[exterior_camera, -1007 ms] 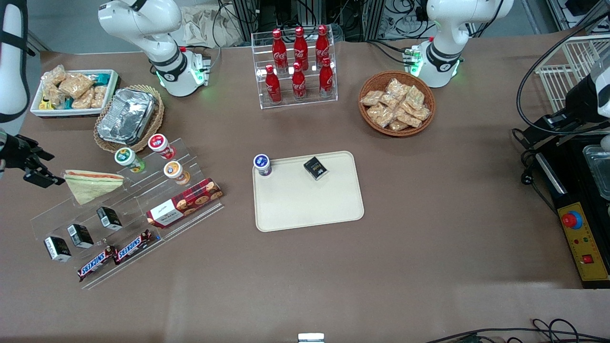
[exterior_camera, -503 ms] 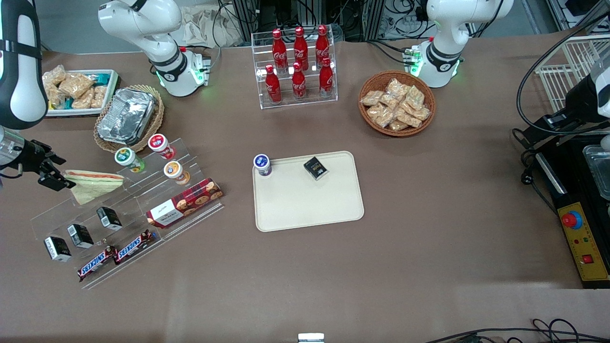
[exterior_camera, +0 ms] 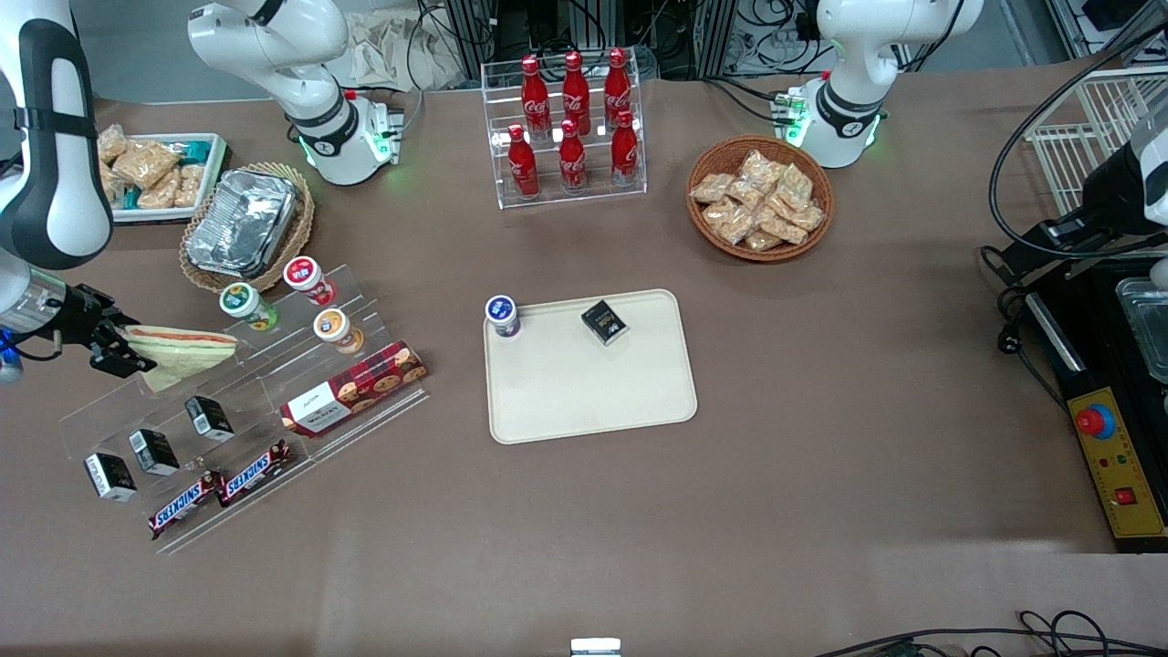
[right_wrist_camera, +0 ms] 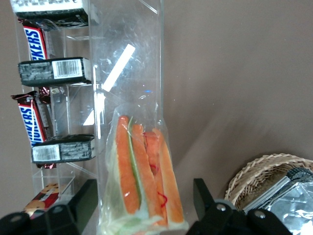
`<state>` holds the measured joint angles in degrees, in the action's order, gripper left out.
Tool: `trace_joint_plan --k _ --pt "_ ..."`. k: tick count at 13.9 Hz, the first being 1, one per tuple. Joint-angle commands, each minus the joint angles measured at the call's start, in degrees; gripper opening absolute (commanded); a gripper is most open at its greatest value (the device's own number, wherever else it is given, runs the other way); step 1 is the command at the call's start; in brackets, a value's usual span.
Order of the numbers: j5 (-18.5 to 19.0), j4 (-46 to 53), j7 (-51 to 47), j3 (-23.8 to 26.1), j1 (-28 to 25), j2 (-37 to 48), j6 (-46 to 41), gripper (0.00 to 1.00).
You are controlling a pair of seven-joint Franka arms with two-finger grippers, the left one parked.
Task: Place sandwich on tray
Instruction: 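Lower the open right gripper around the wrapped triangular sandwich and close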
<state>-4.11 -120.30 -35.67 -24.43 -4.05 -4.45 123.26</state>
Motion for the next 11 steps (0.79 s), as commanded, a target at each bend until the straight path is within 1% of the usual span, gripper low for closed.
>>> trace_joint_plan --k 1,3,4,6,7,8,9,10,11 --pt "-3.2 0.2 -0.4 0.0 -0.2 -0.3 1.1 0.81" --pt "-4.1 0.6 -0.4 0.0 -0.3 -0.6 1.3 0.60" --pt "-4.2 1.0 -0.4 0.1 -0.3 -0.6 1.2 0.59" --pt "-4.4 1.5 -0.4 0.1 -0.3 -0.3 0.8 0.46" --pt "-4.4 2.2 0.0 0.1 -0.3 -0.3 0.4 0.38" --pt "-4.4 2.9 0.2 0.1 -0.3 -0.1 0.4 0.34" --pt "-4.3 3.7 0.3 0.1 -0.4 0.1 0.1 0.33" --pt "-4.3 4.2 0.3 0.3 -0.5 0.9 -1.3 0.28" --pt "-3.8 5.5 0.4 0.5 -0.6 1.3 -2.4 0.28"
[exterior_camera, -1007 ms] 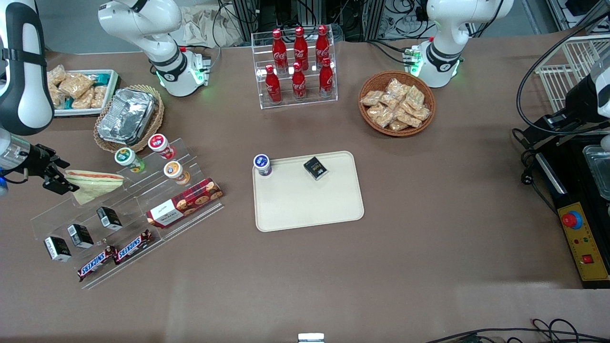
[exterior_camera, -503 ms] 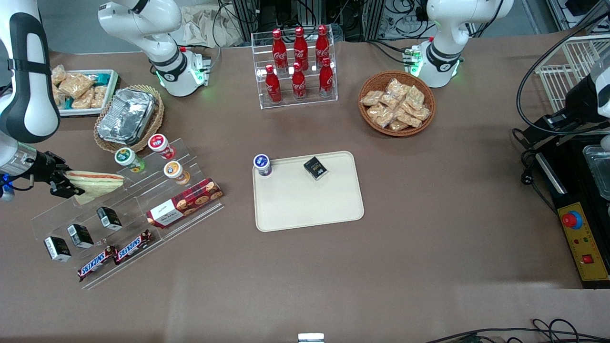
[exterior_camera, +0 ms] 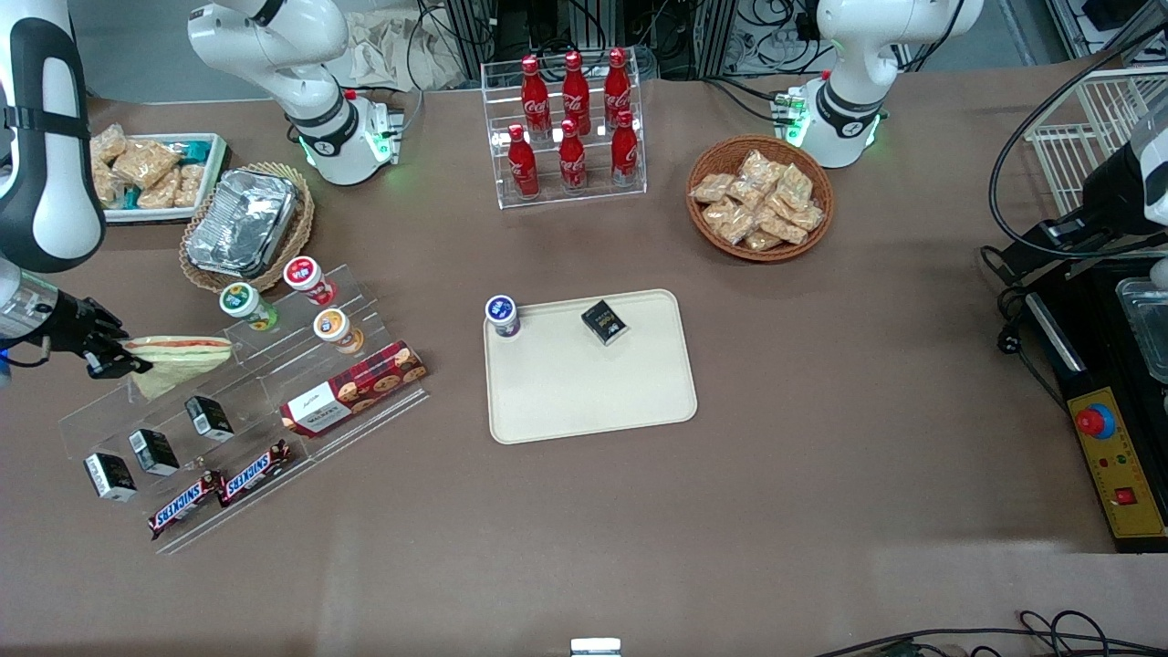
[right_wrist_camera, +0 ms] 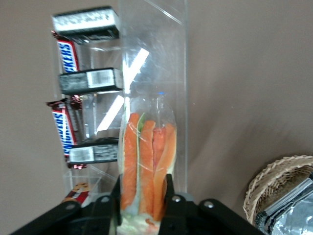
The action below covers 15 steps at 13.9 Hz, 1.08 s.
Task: Place sandwich on tray
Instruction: 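Lower the open right gripper around the wrapped triangular sandwich and close, then lift the sandwich out of the rack with the right gripper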
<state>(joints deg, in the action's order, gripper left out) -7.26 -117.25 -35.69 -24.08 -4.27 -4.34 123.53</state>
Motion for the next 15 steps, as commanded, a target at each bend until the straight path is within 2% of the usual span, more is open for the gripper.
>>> trace_joint_plan --k 1,5,7,12,13,15 --pt "-0.4 4.6 1.4 0.2 -0.3 1.1 -4.5 0.28" --pt "-0.4 12.0 12.3 0.3 -0.4 0.7 -8.5 0.28" --pt "-0.6 14.9 14.7 0.3 -1.1 0.7 -10.1 0.28" --pt "-0.4 22.6 20.1 0.3 -10.6 -0.1 -16.2 0.28" --pt "0.6 22.9 21.1 0.2 -13.5 -0.1 -16.3 0.28" --pt "7.9 24.3 26.3 0.3 -19.6 -0.5 -16.5 0.28"
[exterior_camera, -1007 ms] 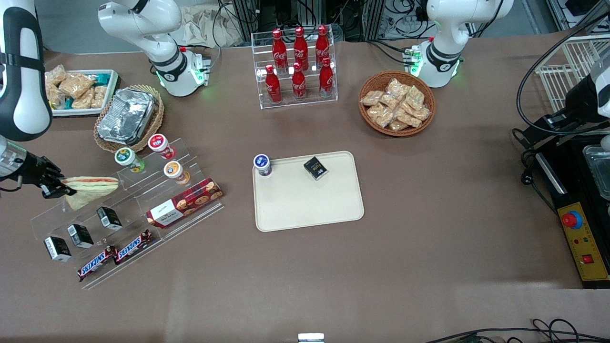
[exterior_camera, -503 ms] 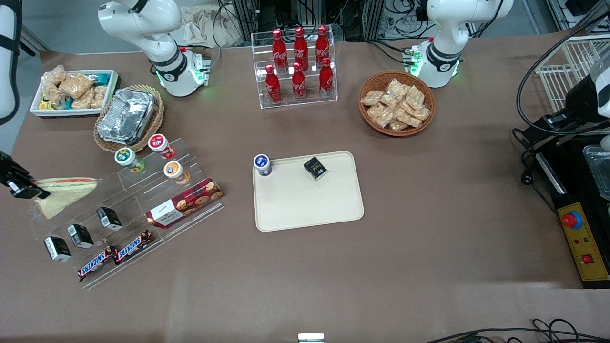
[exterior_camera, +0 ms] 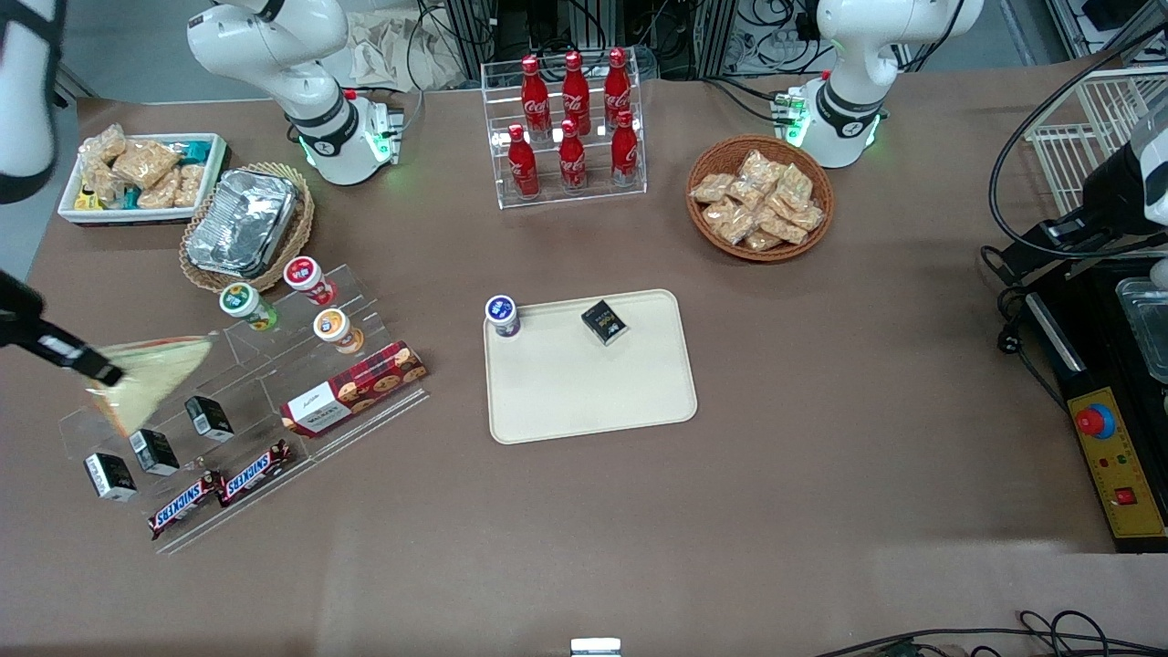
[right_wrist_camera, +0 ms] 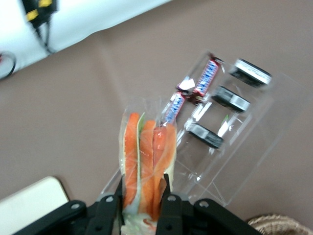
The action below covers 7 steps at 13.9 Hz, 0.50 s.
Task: Place sandwich on tray
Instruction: 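Lift the sandwich out of the rack with the right gripper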
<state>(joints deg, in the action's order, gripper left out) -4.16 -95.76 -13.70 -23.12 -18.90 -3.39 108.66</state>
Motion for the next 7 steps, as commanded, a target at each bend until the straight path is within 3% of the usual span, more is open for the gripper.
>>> trace_joint_plan --k 1,7 --pt "7.7 3.5 5.9 -0.7 -8.3 -1.8 -2.0 0.28" --pt "9.7 4.7 23.0 1.0 -16.9 -5.3 -0.5 0.27"
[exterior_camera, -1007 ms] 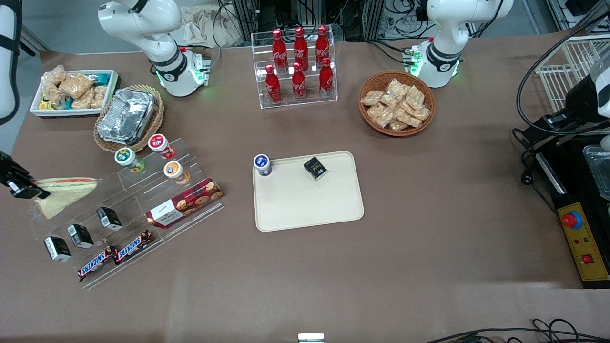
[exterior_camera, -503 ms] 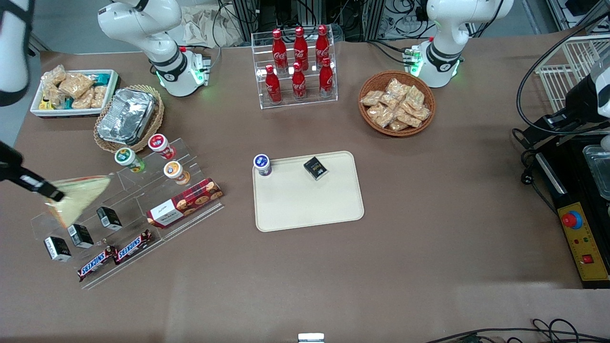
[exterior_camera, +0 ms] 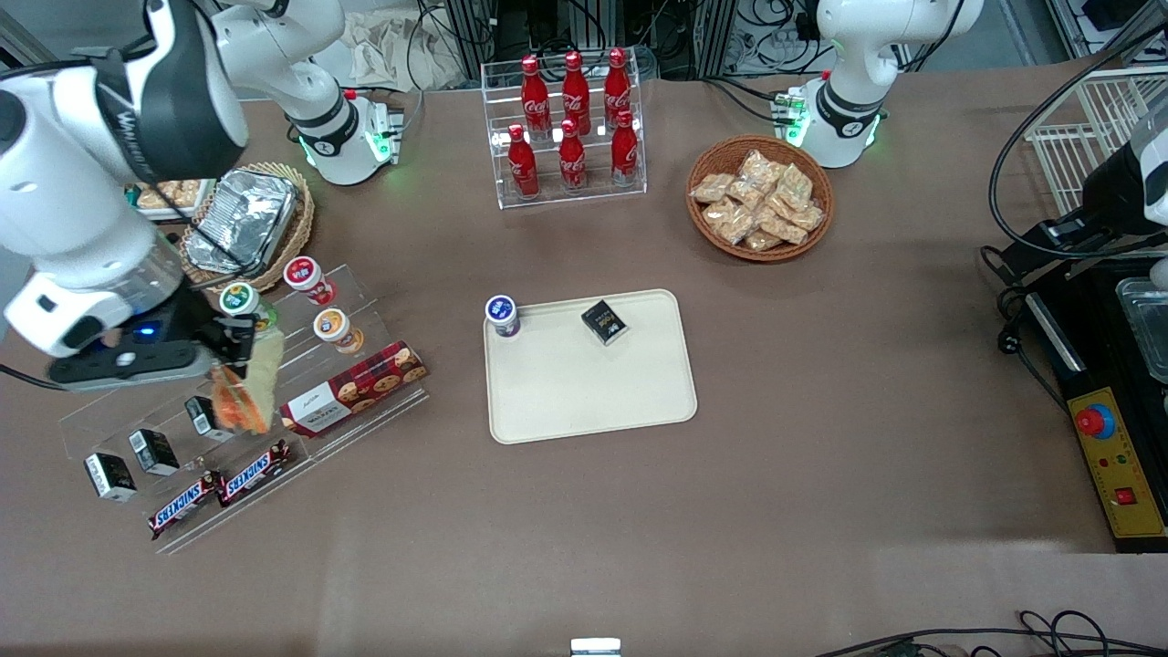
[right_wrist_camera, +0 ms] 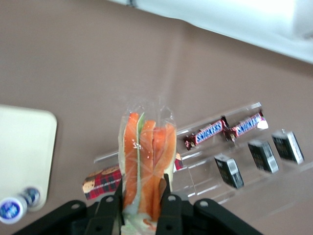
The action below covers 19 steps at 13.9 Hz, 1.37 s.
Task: Place sandwich on tray
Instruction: 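Carry the sandwich over the beige tray and lower it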
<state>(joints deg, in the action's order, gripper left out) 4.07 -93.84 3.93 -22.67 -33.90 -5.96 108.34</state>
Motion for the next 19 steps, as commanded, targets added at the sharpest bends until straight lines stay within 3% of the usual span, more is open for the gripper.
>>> trace_joint_plan --k 1,5,11,16,19 --pt "1.6 3.4 6.7 1.1 -3.2 -4.0 0.8 0.28" --pt "4.5 3.9 8.6 1.3 -9.7 -9.5 6.3 0.28" --pt "3.7 4.1 17.1 1.8 -16.9 -16.0 13.7 0.28" --pt "3.8 4.0 17.2 1.8 -23.7 -22.2 18.8 0.28" --pt "3.8 3.8 17.9 1.9 -24.5 -25.5 22.0 0.28"
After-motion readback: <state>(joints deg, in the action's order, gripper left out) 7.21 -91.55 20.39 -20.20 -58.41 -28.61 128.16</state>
